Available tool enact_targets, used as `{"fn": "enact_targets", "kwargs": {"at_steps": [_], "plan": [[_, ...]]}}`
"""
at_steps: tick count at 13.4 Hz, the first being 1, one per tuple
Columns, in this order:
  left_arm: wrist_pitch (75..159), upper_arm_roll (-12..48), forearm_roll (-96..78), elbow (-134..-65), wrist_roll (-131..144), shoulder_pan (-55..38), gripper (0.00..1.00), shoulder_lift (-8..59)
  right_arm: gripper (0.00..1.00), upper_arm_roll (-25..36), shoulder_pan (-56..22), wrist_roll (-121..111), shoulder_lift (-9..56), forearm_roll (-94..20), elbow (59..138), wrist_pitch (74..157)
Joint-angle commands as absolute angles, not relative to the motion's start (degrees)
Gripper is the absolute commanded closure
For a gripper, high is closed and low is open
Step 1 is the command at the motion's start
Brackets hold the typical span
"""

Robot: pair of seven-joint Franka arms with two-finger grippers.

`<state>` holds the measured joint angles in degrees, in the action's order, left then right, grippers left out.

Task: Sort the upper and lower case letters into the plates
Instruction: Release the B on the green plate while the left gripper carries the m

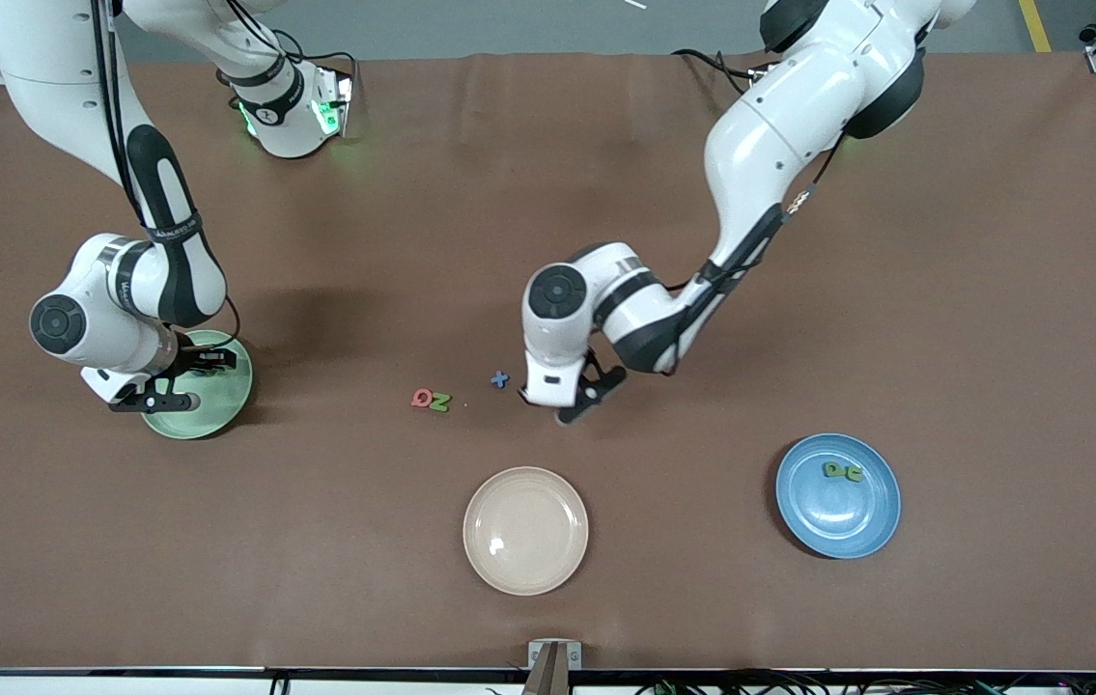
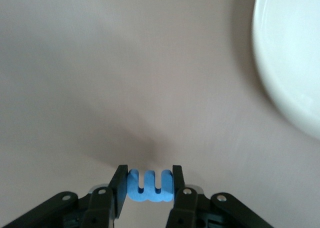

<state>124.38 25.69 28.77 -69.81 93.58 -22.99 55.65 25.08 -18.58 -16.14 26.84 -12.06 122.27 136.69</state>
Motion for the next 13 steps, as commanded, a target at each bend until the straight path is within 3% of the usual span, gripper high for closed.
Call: {"fn": "enact_targets", "kwargs": {"at_steps": [1, 2, 3, 6, 9, 10, 11, 12, 13], "plan": [[120.9, 25.7, 28.9, -71.5, 84.5, -15.0, 1.0, 50.9, 0.62, 24.7, -18.6, -15.9, 26.5, -12.2, 122.6, 136.8], [118.8, 25.7, 28.9, -71.5, 79.5, -11.7, 1.0, 50.3, 0.18, 24.7, -18.7, -15.6, 26.4, -12.2, 122.3, 136.5], [118.1, 26.0, 28.8, -71.7, 74.1, -6.9, 1.0, 50.1, 0.0, 24.8, -18.6, -15.6, 25.7, -12.1, 122.2, 136.0], [118.1, 26.7, 28.7, -71.9, 59.0, 2.5, 0.99, 50.4, 0.0, 24.9, -19.1, -14.9, 22.6, -12.0, 115.4, 123.0], [118.8, 26.3, 28.8, -72.2, 54.6, 6.9, 0.9, 52.3, 0.0, 24.7, -22.0, -7.4, 22.2, -12.0, 108.7, 114.6], [119.4, 26.1, 28.8, -72.5, 53.1, 8.5, 0.8, 52.9, 0.0, 24.6, -23.6, -4.6, 22.2, -12.1, 108.0, 114.6], [120.7, 26.2, 28.8, -73.0, 52.5, 9.8, 0.49, 53.3, 0.0, 24.6, -25.4, -1.2, 22.4, -12.2, 107.4, 114.7], [121.5, 26.2, 28.8, -73.9, 52.6, 9.9, 0.02, 53.0, 0.0, 24.6, -27.9, 3.4, 22.6, -12.2, 106.4, 114.8], [121.5, 26.3, 28.7, -74.9, 53.8, 9.5, 0.0, 52.4, 0.0, 24.6, -30.3, 6.8, 22.7, -12.2, 105.7, 114.9]]}}
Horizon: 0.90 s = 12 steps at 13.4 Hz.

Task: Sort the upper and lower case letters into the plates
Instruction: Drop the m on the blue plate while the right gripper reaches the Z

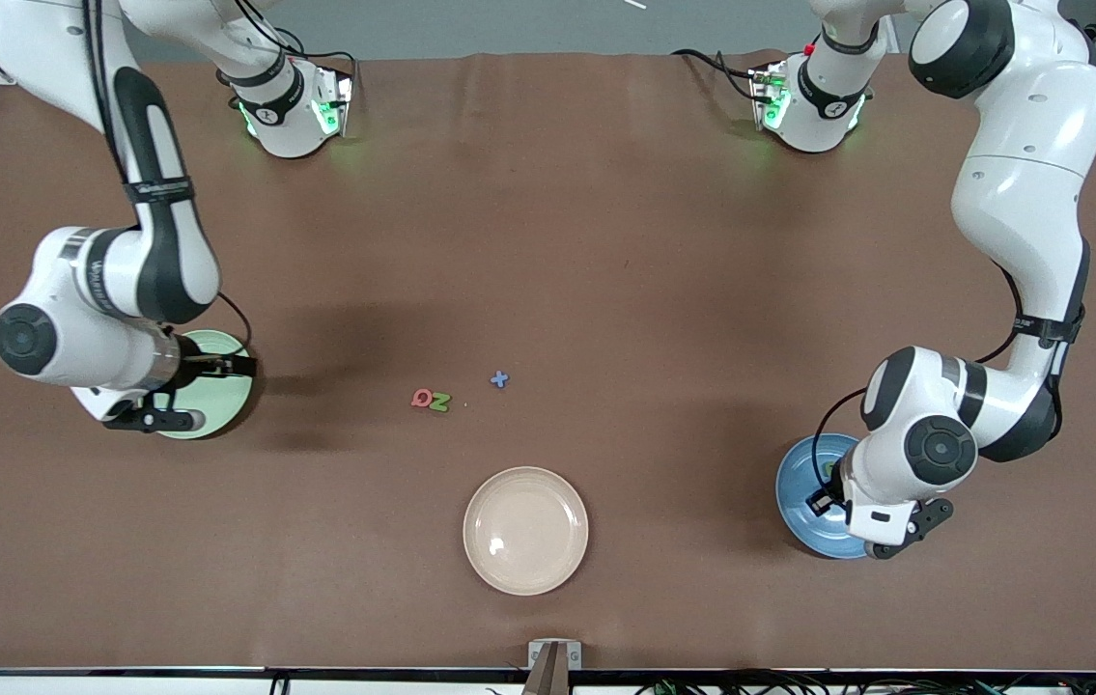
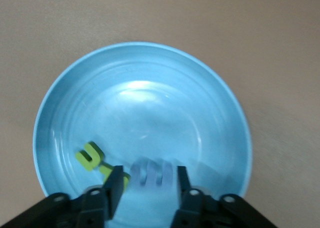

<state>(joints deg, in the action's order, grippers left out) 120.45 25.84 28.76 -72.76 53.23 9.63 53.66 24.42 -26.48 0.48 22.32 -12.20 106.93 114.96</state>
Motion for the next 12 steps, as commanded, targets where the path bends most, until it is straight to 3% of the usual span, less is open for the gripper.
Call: {"fn": "enact_targets", "kwargs": {"at_steps": [1, 8, 9, 12], "plan": [[121.5, 26.8, 28.6, -75.8, 55.2, 8.8, 0.0, 52.0, 0.0, 24.5, -32.2, 9.6, 22.7, -12.4, 105.4, 115.1], [125.3, 29.9, 26.6, -76.2, 84.7, -8.2, 0.01, 52.9, 0.0, 24.5, -43.1, 24.2, 27.0, -16.3, 103.4, 122.0], [126.8, 29.8, 25.3, -75.5, 88.2, -11.8, 0.11, 53.4, 0.0, 24.4, -43.6, 24.9, 27.5, -16.3, 103.4, 122.8], [131.0, 29.1, 24.1, -72.3, 98.4, -19.9, 0.15, 56.5, 0.0, 24.3, -44.6, 24.9, 29.1, -16.8, 103.5, 124.8]]}}
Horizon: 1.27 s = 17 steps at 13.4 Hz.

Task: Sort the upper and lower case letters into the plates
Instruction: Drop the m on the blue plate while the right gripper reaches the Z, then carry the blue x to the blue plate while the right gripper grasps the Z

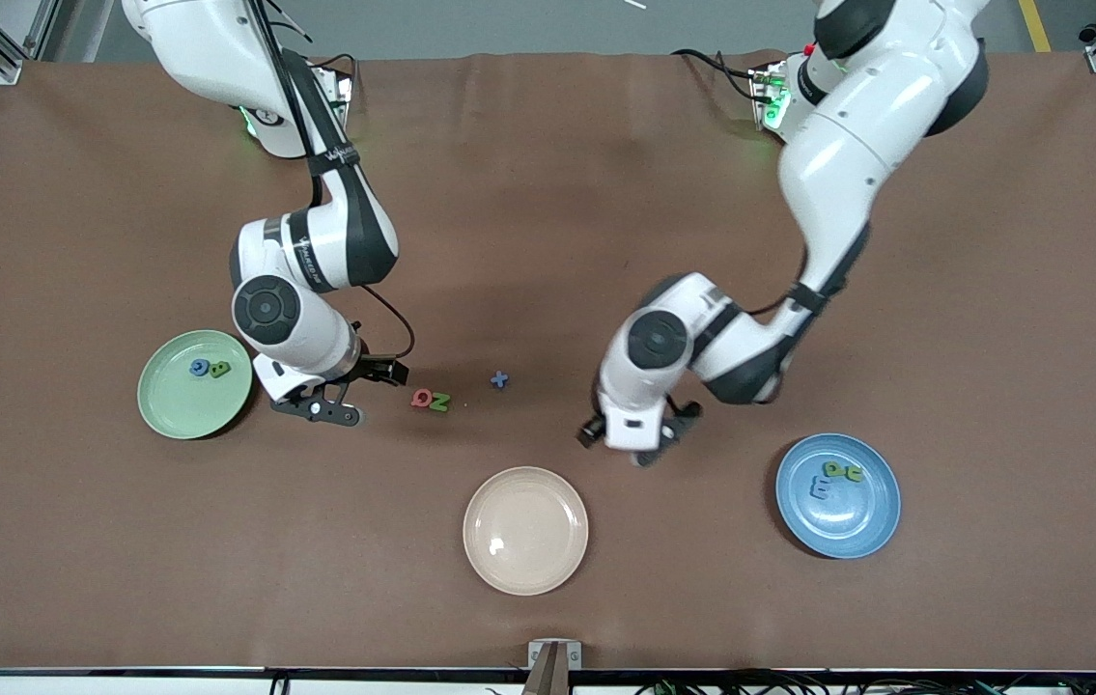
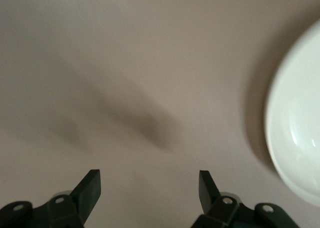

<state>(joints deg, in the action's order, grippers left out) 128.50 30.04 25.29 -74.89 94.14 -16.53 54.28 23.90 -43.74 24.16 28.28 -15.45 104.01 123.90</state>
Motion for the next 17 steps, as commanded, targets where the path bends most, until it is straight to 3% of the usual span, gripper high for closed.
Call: {"fn": "enact_targets", "kwargs": {"at_steps": [1, 4, 9, 17], "plan": [[134.2, 29.0, 24.1, -71.3, 101.5, -22.5, 0.2, 57.9, 0.0, 24.2, -45.0, 24.9, 29.6, -19.0, 103.4, 125.2], [136.3, 25.8, 24.1, -67.2, 110.4, -29.2, 0.24, 60.9, 0.0, 24.2, -46.1, 24.9, 31.5, -21.4, 103.5, 128.3], [138.2, 24.0, 19.9, -67.1, 115.2, -31.4, 0.27, 61.6, 0.0, 24.2, -46.4, 22.3, 32.0, -20.7, 103.5, 129.1], [139.5, 20.5, 16.9, -65.1, 121.0, -35.4, 0.36, 64.4, 0.0, 24.2, -51.9, -9.9, 31.9, -20.4, 105.1, 132.4]]}}
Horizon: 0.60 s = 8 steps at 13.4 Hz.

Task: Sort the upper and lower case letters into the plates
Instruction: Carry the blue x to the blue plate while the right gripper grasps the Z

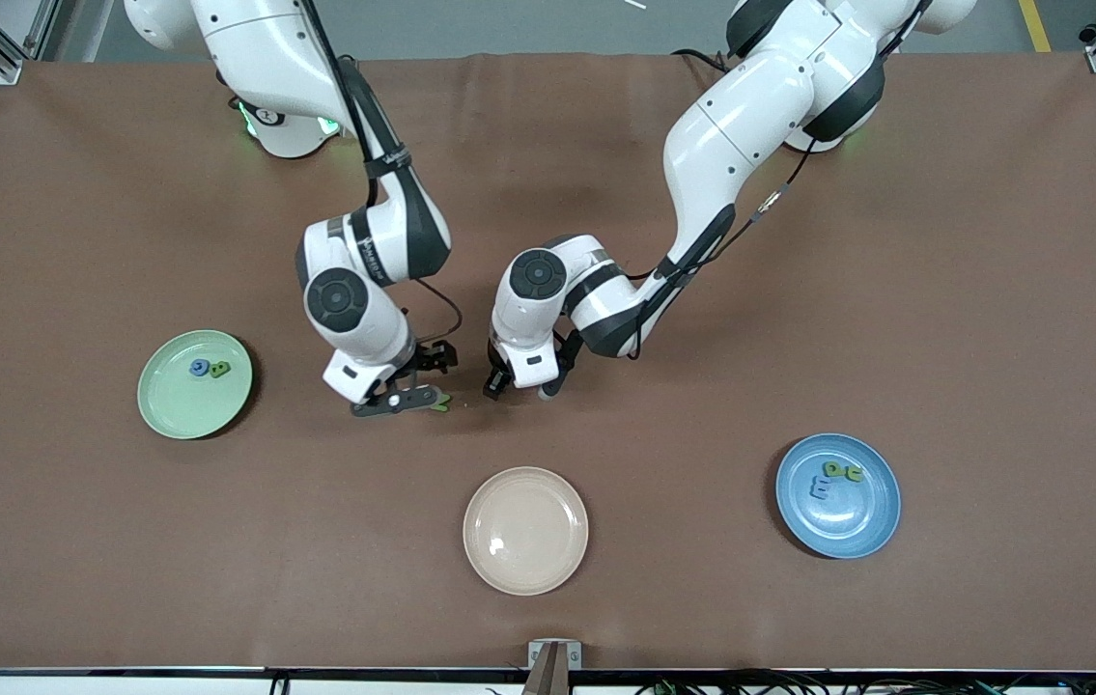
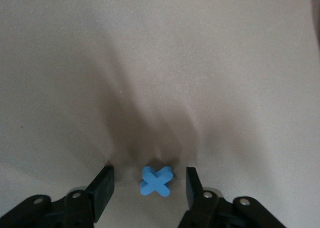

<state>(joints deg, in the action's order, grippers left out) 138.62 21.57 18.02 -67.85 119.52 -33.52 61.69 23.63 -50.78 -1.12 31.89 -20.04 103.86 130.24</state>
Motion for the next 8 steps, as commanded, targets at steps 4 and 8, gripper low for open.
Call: {"fn": "enact_targets", "kwargs": {"at_steps": [4, 8], "plan": [[140.1, 17.3, 16.9, -63.5, 121.9, -37.8, 0.5, 66.1, 0.0, 24.2, -51.7, -33.8, 33.9, -20.4, 105.9, 138.9], [139.4, 17.0, 16.9, -63.9, 121.3, -37.3, 0.99, 65.7, 0.0, 24.2, -49.9, -45.3, 39.5, -20.6, 102.5, 144.2]]}}
